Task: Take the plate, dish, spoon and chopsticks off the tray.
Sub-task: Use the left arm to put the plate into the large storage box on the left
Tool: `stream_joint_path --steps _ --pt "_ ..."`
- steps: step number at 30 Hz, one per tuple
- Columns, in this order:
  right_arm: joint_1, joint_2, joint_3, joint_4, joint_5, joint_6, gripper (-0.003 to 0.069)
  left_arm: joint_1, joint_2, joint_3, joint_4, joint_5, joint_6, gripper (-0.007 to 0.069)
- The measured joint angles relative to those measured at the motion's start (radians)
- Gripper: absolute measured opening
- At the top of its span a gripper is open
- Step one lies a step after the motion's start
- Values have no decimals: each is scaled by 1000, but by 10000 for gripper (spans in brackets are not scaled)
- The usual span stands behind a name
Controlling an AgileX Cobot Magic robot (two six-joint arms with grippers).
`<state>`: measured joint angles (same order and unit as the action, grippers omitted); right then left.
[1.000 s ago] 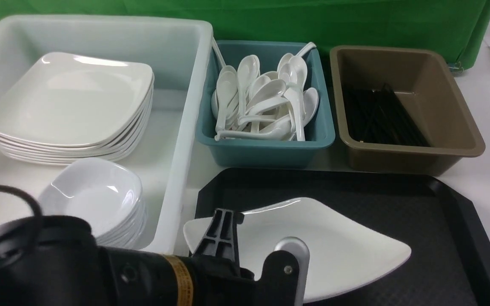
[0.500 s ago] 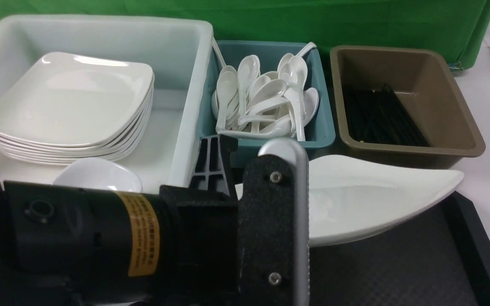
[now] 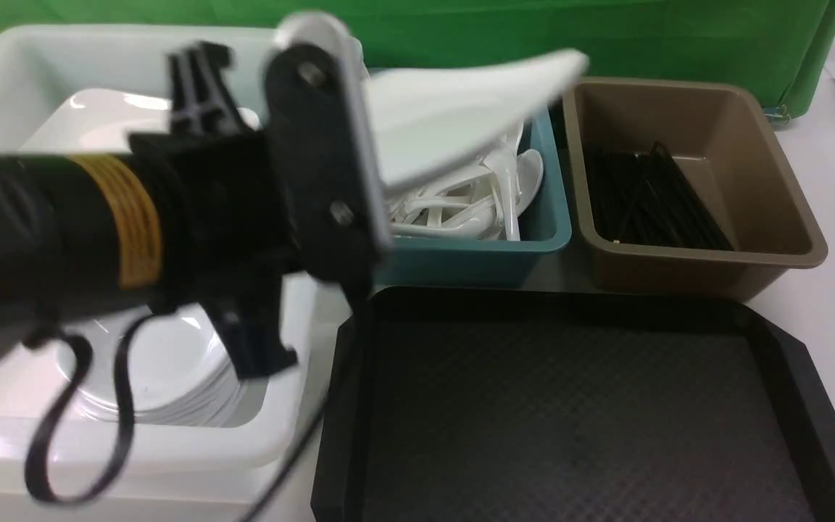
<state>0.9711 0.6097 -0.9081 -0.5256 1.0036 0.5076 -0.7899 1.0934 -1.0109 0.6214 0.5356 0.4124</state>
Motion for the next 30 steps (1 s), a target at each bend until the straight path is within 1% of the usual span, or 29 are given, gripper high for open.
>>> stream_joint_path --steps 1,2,4,5,6,10,11,12,14,18,30 --pt "0 21 -2 0 -20 -4 22 70 0 0 13 -7 -21 31" --pt "0 35 -3 0 -34 -8 22 119 2 0 15 -15 -26 31" --pt "0 51 -3 0 -54 -12 22 161 7 0 20 -24 -27 31" --pt "0 74 -3 0 -80 -22 22 231 18 -1 28 -41 -27 31" --pt "0 87 -3 0 -97 -26 22 273 31 -1 35 -50 -27 31" --pt "0 126 -3 11 -143 -51 22 415 112 -3 39 -75 1 31" --pt "0 127 -3 12 -145 -51 22 421 112 -3 39 -75 1 31" --pt "0 133 -3 21 -150 -56 22 467 151 -3 39 -84 20 31" --pt "0 137 -3 31 -152 -61 22 509 200 -3 51 -98 43 31" --pt "0 137 -3 56 -152 -85 22 568 287 -3 116 -125 60 31" --pt "0 137 -3 117 -153 -118 22 613 451 -9 163 -158 54 21"
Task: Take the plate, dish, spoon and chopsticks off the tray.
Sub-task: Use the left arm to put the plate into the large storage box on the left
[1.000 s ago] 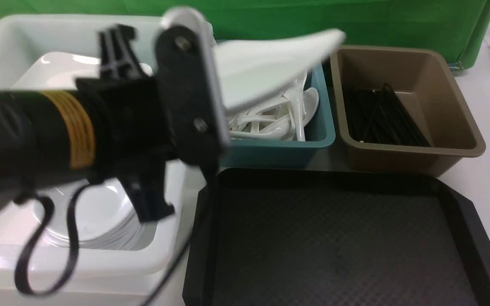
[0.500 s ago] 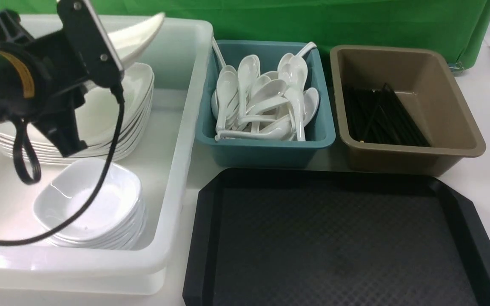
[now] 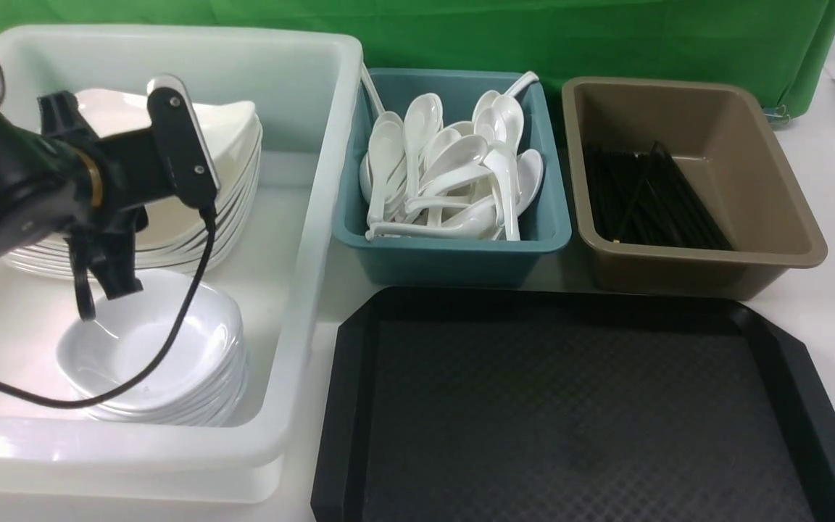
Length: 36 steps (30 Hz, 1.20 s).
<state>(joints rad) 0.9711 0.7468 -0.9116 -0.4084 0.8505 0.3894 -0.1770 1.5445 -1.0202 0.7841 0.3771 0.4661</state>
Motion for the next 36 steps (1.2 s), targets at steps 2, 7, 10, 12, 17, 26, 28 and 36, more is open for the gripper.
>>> stream_joint_path --steps 2,7,10,12,17,26,28,36 --pt "0 0 0 9 0 -11 22 10 12 0 2 -1 0 20" --pt "0 0 0 34 0 -32 25 20 30 0 10 -15 7 20" --pt "0 0 0 39 0 -40 27 20 34 0 4 -24 16 21" --pt "0 0 0 40 0 -42 27 20 34 0 -22 -22 18 32" --pt "0 0 0 41 0 -44 34 20 34 0 -80 -15 29 114" --pt "0 0 0 41 0 -66 35 20 27 0 -215 20 29 412" --pt "0 0 0 41 0 -66 35 20 15 0 -248 24 29 453" --pt "0 0 0 41 -3 -66 41 -34 -305 0 -721 32 -8 412"
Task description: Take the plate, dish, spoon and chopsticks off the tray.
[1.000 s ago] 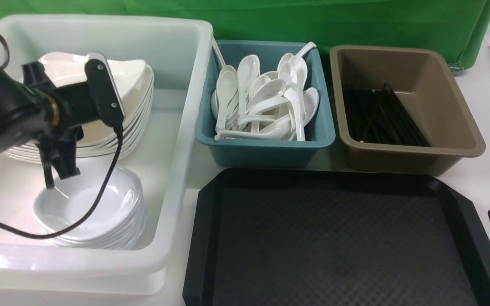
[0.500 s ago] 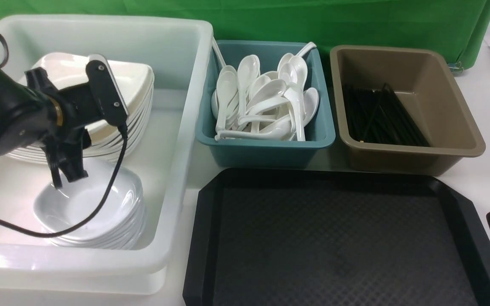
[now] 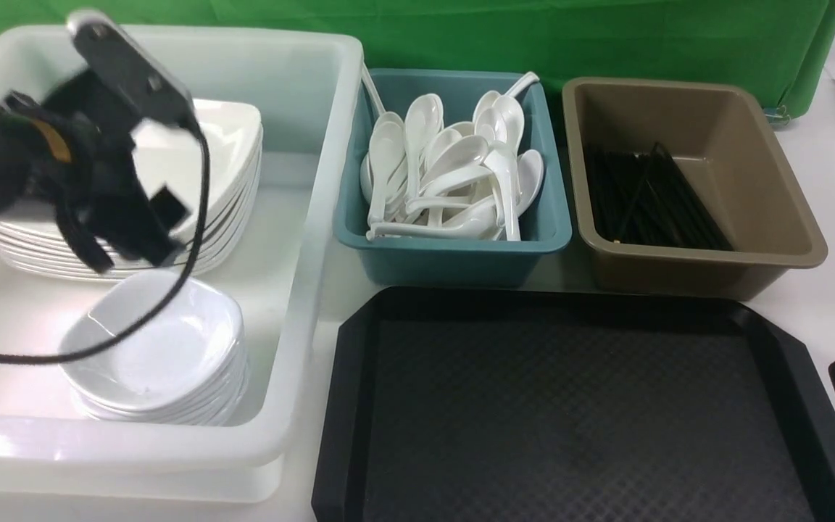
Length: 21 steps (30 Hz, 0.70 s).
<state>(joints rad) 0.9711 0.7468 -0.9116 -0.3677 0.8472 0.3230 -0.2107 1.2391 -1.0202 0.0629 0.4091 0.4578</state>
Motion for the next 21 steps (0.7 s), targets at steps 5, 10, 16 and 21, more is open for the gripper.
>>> stream_joint_path --steps 5,10,16,21 --pt "0 0 0 0 -3 0 45 -30 -226 18 -172 66 -18 126" --pt "0 0 0 0 -3 3 50 -31 -438 127 -251 60 -16 19" --pt "0 0 0 0 -3 34 59 -34 -791 414 -537 -57 196 8" --pt "0 0 0 0 -3 67 71 -34 -927 558 -651 -158 280 9"
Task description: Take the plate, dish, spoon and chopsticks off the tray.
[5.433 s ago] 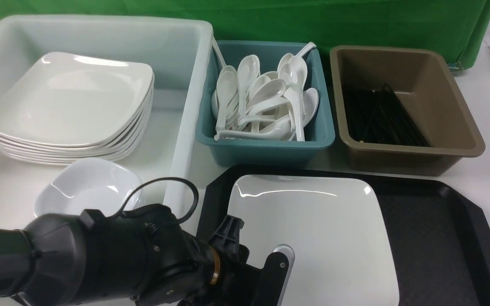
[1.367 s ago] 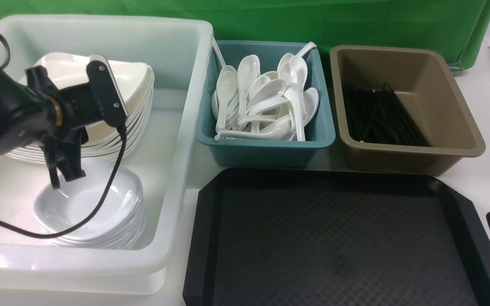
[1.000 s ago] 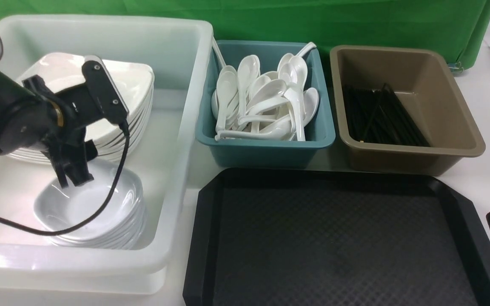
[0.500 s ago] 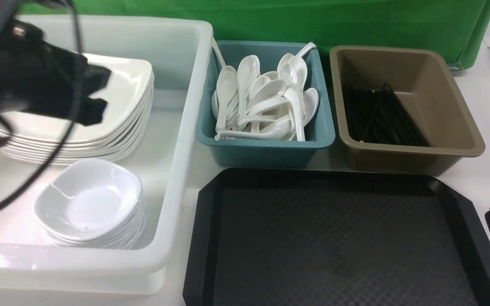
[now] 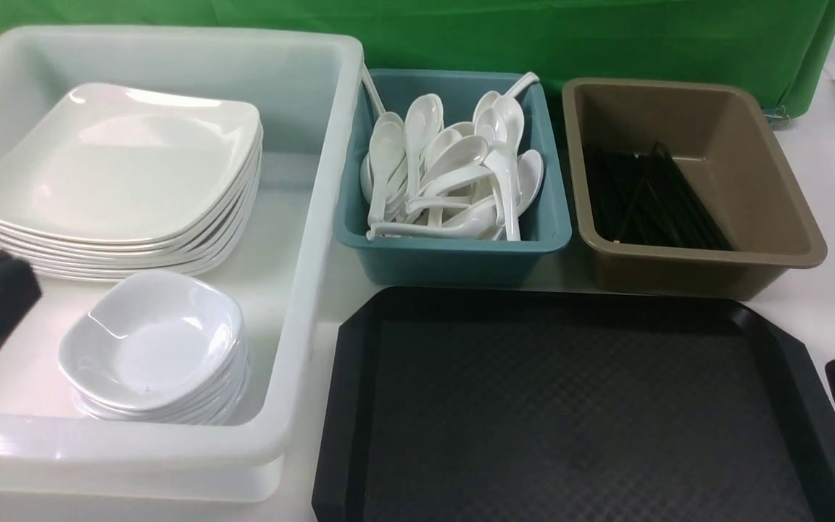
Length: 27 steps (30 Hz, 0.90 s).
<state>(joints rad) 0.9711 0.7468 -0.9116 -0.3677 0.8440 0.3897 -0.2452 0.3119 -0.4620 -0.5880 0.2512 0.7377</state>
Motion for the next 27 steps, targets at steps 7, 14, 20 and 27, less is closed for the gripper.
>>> stream_joint_path --steps 7,14,20,27 --pt "0 0 0 0 0 23 99 0 -76 138 30 -21 18 10" --pt "0 0 0 2 0 23 124 0 -76 203 64 -7 18 12" --pt "-21 0 5 4 -18 23 139 0 -76 222 75 18 18 12" --pt "-236 -56 130 47 -161 23 135 0 -76 223 142 18 18 12"
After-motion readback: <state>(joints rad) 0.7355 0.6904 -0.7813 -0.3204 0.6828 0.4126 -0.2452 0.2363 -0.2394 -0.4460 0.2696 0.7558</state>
